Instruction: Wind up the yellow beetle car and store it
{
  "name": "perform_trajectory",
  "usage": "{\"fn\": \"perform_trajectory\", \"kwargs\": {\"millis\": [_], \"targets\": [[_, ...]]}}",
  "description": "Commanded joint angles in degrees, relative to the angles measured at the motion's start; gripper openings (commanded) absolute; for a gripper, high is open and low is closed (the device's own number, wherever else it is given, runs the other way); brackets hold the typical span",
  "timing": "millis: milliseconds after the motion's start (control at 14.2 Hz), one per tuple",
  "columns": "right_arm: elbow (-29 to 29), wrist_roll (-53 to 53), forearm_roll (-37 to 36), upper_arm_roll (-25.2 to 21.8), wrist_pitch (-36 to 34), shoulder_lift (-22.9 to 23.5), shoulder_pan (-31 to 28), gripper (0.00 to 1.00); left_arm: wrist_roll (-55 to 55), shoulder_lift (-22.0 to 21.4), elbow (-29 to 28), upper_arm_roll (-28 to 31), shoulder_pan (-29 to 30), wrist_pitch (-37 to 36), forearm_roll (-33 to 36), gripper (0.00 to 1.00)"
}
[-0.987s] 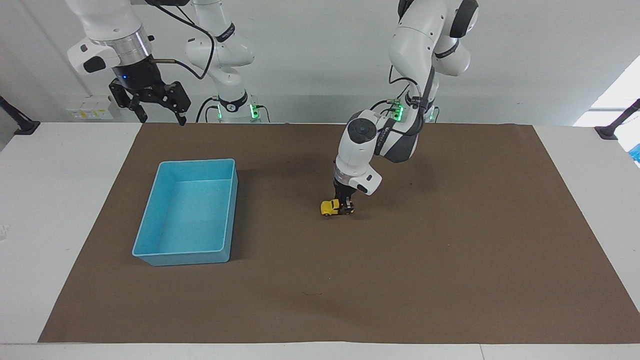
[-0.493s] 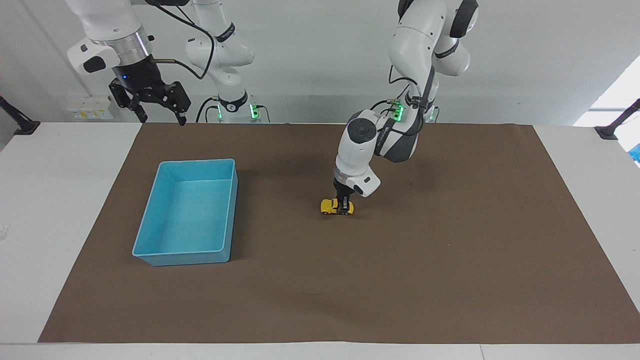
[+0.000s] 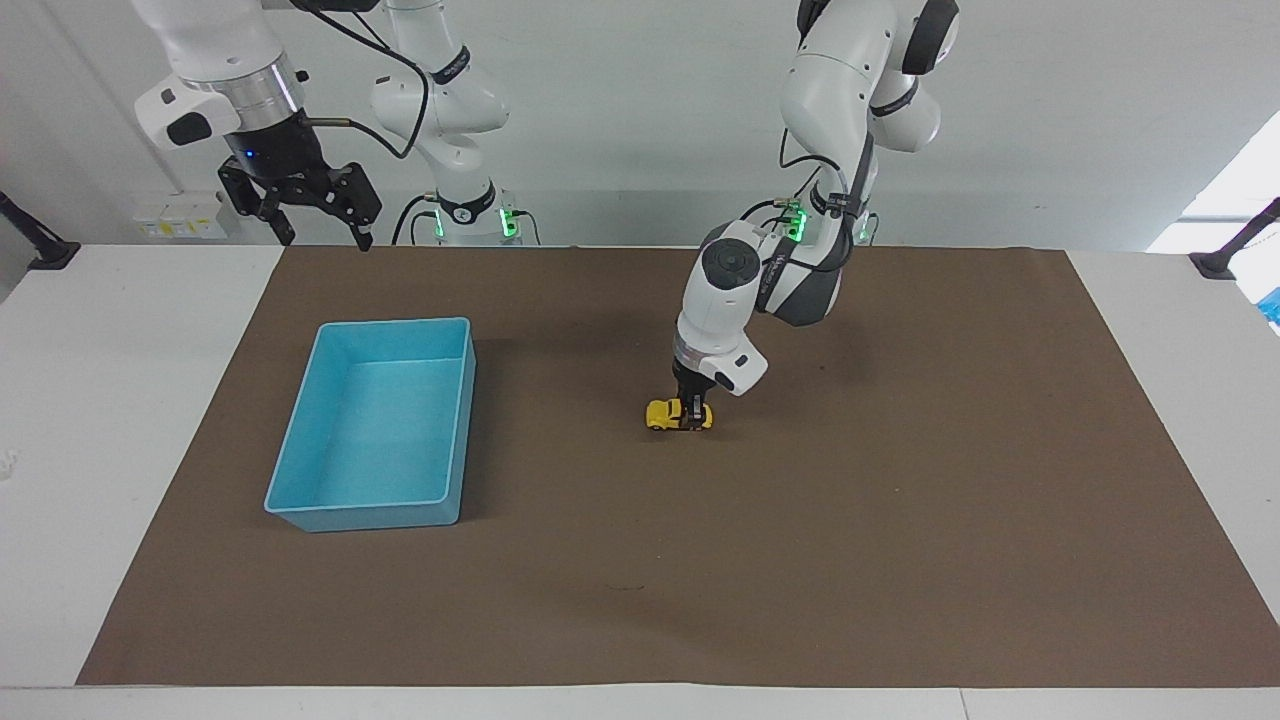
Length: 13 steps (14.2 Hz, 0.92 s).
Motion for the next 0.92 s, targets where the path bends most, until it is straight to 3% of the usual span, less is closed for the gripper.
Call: {"fn": "perform_trajectory", "kwargs": {"millis": [0,846], "targets": [[-0.2,-1.3,0.5,0.2,-0.3,-0.6,-0.7,1.0,-0.6,0.6,-2.2,0.6,1.6,0.9,0.0,0.05],[-0.1,-1.3,0.5,0.2,-0.3,-0.6,-0.7,1.0,4.3,0.1,-4.9,1.1,9.8,1.1,0.5,0.12]]}}
